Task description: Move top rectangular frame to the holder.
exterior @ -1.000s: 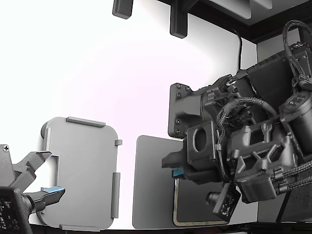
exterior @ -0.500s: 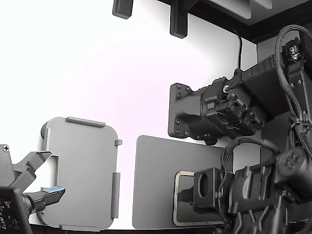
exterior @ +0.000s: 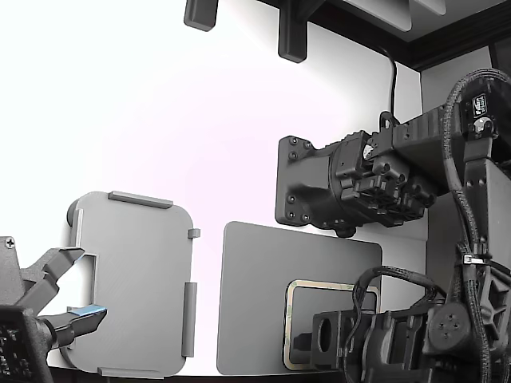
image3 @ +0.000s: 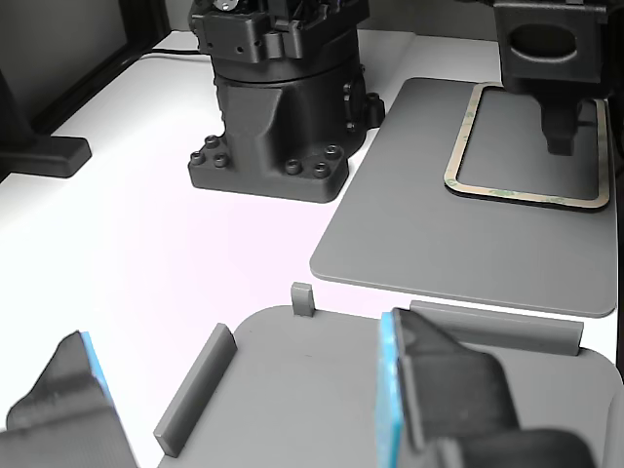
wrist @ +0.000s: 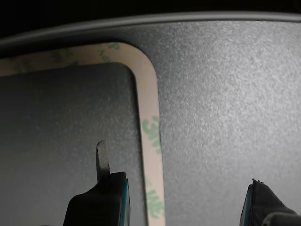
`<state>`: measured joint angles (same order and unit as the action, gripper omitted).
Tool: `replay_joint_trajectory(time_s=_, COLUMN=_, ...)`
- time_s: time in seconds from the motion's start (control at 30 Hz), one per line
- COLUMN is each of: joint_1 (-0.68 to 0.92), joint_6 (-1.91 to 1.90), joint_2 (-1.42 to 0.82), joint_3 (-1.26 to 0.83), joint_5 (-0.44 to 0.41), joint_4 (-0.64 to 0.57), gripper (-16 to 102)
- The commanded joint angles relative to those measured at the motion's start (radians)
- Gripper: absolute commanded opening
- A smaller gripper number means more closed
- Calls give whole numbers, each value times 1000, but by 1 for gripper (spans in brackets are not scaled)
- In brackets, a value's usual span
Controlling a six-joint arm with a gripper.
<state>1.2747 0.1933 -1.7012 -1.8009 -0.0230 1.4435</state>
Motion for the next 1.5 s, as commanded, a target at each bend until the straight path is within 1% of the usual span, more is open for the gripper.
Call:
replay_joint_trajectory(time_s=0.0, joint_1=-9, joint_6=38, joint_2=26, joint_3=14, joint_5=5, joint_4=-23, gripper=100)
replay_joint_trajectory(time_s=0.2, joint_1=-9, joint_6=54, joint_2=60, joint_3=-28, joint_5=11, joint_4=-86, gripper=100)
replay_joint_trajectory(time_s=0.4, joint_1=-8, joint_6=77, joint_2=58, joint_3=-67, joint_5=25, joint_4=-115, gripper=94)
replay_joint_trajectory(time_s=0.57, joint_1=-8, joint_6=75, joint_2=66, joint_3=-77, joint_5=23, joint_4=-137, gripper=86)
replay_joint_trajectory(time_s=0.7, joint_1=-8, joint_6=69, joint_2=78, joint_3=-86, joint_5=25, joint_4=-160, gripper=75)
replay_joint_trajectory(time_s=0.9, joint_1=-8, joint_6=66, joint_2=78, joint_3=-121, joint_5=20, joint_4=-184, gripper=73)
replay_joint_trajectory(time_s=1.1, joint_1=-8, joint_6=69, joint_2=83, joint_3=-123, joint_5=18, joint_4=-186, gripper=67)
replay_joint_trajectory(time_s=1.37, joint_1=-8, joint_6=69, joint_2=81, joint_3=-118, joint_5=5, joint_4=-178, gripper=51)
replay_joint_trajectory(time_s=1.47, joint_1=-8, joint_6=66, joint_2=84, joint_3=-115, joint_5=2, joint_4=-179, gripper=47)
